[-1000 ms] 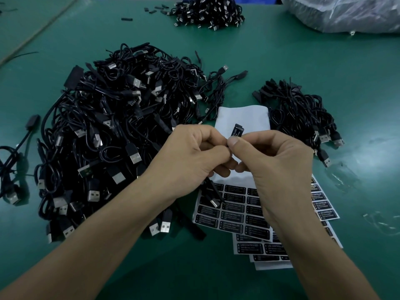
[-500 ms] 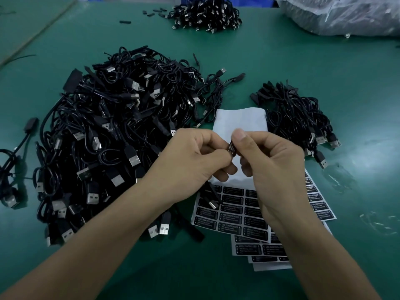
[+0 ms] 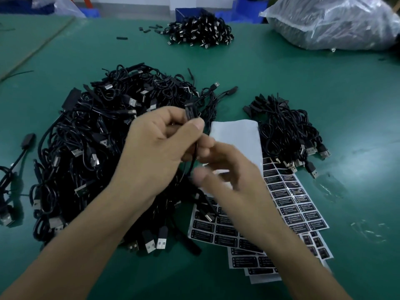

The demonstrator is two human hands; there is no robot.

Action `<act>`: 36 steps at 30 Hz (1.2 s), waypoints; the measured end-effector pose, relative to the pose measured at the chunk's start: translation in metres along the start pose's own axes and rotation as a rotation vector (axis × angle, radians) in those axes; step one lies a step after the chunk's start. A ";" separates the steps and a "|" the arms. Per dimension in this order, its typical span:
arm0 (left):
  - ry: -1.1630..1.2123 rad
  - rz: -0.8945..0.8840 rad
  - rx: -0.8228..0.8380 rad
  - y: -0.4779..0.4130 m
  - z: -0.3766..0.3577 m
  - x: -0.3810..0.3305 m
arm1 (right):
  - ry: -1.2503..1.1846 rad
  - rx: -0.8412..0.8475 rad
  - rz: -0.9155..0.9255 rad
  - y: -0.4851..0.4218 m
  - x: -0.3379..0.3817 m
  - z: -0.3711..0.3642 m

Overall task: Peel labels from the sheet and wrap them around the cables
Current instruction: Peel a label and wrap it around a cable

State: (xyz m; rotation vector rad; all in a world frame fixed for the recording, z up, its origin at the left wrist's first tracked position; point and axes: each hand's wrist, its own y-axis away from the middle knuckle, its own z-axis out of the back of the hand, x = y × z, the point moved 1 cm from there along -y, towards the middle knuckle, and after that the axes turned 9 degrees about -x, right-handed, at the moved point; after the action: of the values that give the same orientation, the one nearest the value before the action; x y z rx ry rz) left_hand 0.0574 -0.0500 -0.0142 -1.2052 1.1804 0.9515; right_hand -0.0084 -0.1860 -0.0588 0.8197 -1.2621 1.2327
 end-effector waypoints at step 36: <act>-0.143 0.335 0.240 0.002 -0.005 0.015 | 0.872 -0.606 0.038 -0.095 0.019 0.107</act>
State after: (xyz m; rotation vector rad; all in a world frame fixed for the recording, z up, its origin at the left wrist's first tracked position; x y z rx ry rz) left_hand 0.0570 -0.0554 -0.0290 -0.7497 1.3626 1.0878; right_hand 0.0548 -0.3033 -0.0049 -0.1930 -0.8280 0.9687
